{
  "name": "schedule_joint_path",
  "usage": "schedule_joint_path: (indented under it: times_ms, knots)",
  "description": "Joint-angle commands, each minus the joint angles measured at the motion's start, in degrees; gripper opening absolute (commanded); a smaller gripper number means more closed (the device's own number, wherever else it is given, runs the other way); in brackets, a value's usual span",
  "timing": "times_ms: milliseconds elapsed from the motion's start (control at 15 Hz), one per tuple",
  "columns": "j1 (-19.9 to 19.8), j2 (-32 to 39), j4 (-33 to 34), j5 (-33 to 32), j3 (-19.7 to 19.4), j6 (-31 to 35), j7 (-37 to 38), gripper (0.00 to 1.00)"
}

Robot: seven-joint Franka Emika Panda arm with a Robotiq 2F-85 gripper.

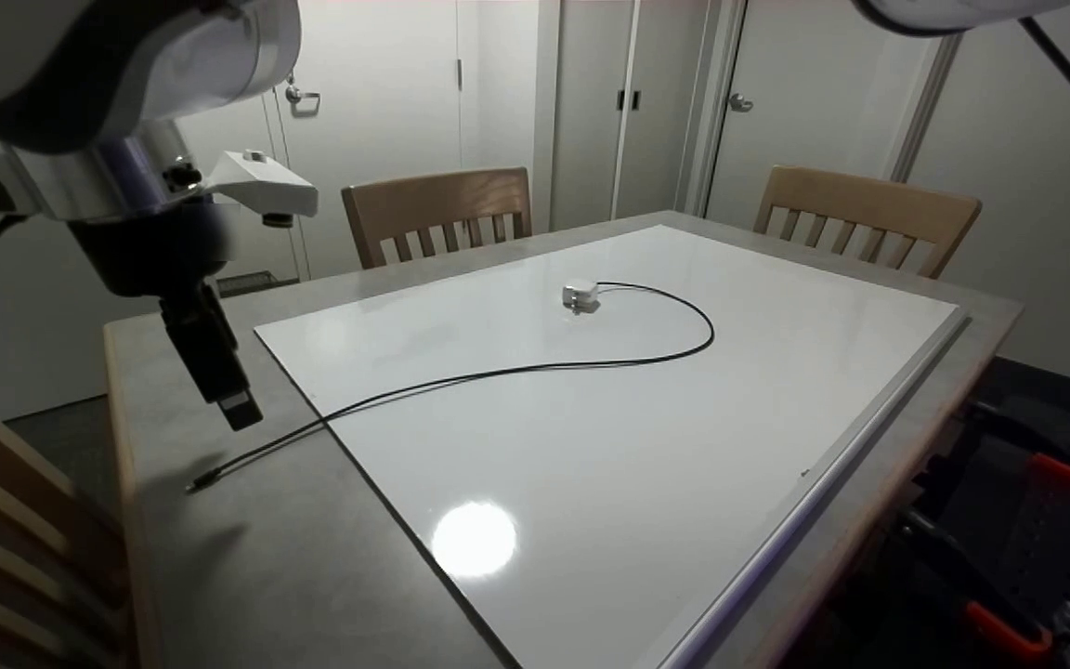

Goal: Coil the phone charger

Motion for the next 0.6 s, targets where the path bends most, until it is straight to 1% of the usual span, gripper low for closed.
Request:
schedule_joint_path:
  times_ms: [0,533]
  knots:
    - [0.0,0.03,0.0,0.0,0.0,0.02,0.0,1.0]
    - [1.08,1.35,1.81,0.27,0.23,-1.82,0.2,1.0]
